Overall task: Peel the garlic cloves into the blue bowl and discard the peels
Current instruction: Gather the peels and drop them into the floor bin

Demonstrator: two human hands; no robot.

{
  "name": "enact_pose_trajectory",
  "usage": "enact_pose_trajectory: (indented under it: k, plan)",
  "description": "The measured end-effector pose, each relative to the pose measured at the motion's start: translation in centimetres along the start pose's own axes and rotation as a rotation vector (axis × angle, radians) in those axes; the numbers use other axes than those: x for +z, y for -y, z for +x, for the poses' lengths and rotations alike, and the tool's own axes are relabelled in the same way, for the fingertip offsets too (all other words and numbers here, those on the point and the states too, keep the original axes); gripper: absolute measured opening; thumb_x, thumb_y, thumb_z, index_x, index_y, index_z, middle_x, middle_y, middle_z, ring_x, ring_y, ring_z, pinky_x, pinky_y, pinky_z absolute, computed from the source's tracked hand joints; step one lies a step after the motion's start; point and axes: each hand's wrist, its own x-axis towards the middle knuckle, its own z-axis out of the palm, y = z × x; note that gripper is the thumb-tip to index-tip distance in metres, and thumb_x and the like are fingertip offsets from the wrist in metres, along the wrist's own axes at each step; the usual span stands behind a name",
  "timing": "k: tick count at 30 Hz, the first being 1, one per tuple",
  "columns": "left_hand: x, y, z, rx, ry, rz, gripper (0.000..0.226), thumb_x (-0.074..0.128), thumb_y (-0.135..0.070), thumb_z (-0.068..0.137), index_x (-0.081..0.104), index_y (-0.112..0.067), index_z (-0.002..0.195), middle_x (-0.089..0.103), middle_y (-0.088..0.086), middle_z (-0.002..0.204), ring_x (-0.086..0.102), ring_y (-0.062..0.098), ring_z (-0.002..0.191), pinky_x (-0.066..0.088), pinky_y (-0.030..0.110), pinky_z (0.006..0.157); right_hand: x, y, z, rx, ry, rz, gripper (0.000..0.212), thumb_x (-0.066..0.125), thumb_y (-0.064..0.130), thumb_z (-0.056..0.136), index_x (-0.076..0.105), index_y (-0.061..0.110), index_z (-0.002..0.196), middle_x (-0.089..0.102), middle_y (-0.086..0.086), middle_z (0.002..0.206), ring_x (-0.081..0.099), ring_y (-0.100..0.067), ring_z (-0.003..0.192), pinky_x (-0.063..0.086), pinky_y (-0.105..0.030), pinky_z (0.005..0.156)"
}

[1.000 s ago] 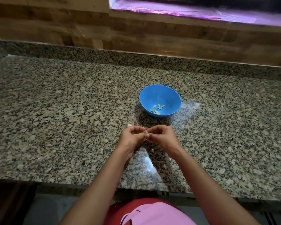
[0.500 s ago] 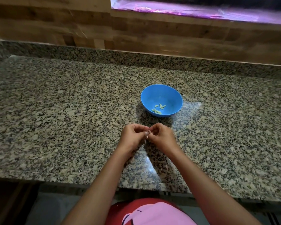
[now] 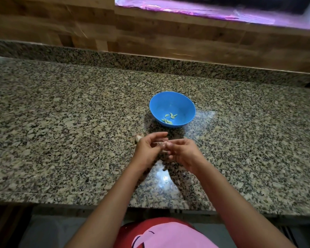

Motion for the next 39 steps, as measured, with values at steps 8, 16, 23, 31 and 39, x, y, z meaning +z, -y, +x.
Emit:
enact_pose_trajectory:
  k: [8,16,23,31,39]
  plan:
    - [2.6,4.6,-1.5,0.324,0.113,1.057,0.051,0.043,-0.033,0.098,0.032,-0.016,0.145,0.036,0.001,0.149,0.025,0.016,0.141,0.016,0.031,0.114,-2.5,-1.1,-0.3,-0.346,-0.197,-1.221,0.014,0.054,0.006,0.085,0.067,0.001,0.087,0.066,-0.012,0.085,0.059,-0.024,0.078,0.047,-0.032,0.073]
    - [2.6,5.6,-1.5,0.356,0.034,1.082,0.056,0.051,-0.035,0.094,0.038,-0.009,0.142,0.042,0.008,0.145,0.027,0.022,0.141,0.014,0.034,0.115,-2.8,-0.9,0.7,-0.483,-0.022,-1.531,0.016,0.064,0.009,0.076,0.048,0.009,0.078,0.061,-0.017,0.087,0.056,-0.032,0.082,0.042,-0.036,0.068]
    - [2.4,5.5,-1.5,0.327,0.050,1.129,0.054,0.039,-0.045,0.089,0.059,-0.009,0.124,0.061,0.007,0.127,0.052,0.023,0.125,0.035,0.039,0.105,-4.0,-1.3,0.7,-0.505,0.001,-1.285,0.006,0.062,0.010,0.085,0.062,0.004,0.087,0.063,-0.006,0.085,0.057,-0.020,0.079,0.046,-0.030,0.071]
    - [2.5,5.4,-1.6,0.328,0.047,1.139,0.052,0.043,-0.044,0.091,0.055,-0.009,0.128,0.055,0.008,0.134,0.045,0.024,0.131,0.027,0.037,0.109,-3.8,-0.9,0.2,-0.499,-0.093,-1.313,0.007,0.061,0.001,0.083,0.067,0.004,0.086,0.066,-0.007,0.088,0.059,-0.020,0.082,0.046,-0.028,0.076]
    - [2.4,5.2,-1.6,0.306,0.050,1.146,0.057,0.033,-0.047,0.091,0.055,-0.011,0.128,0.053,0.007,0.136,0.043,0.023,0.133,0.022,0.034,0.107,-4.2,-1.5,0.2,-0.569,-0.069,-1.423,0.015,0.063,-0.002,0.079,0.068,0.003,0.093,0.062,-0.008,0.091,0.057,-0.023,0.083,0.047,-0.032,0.075]
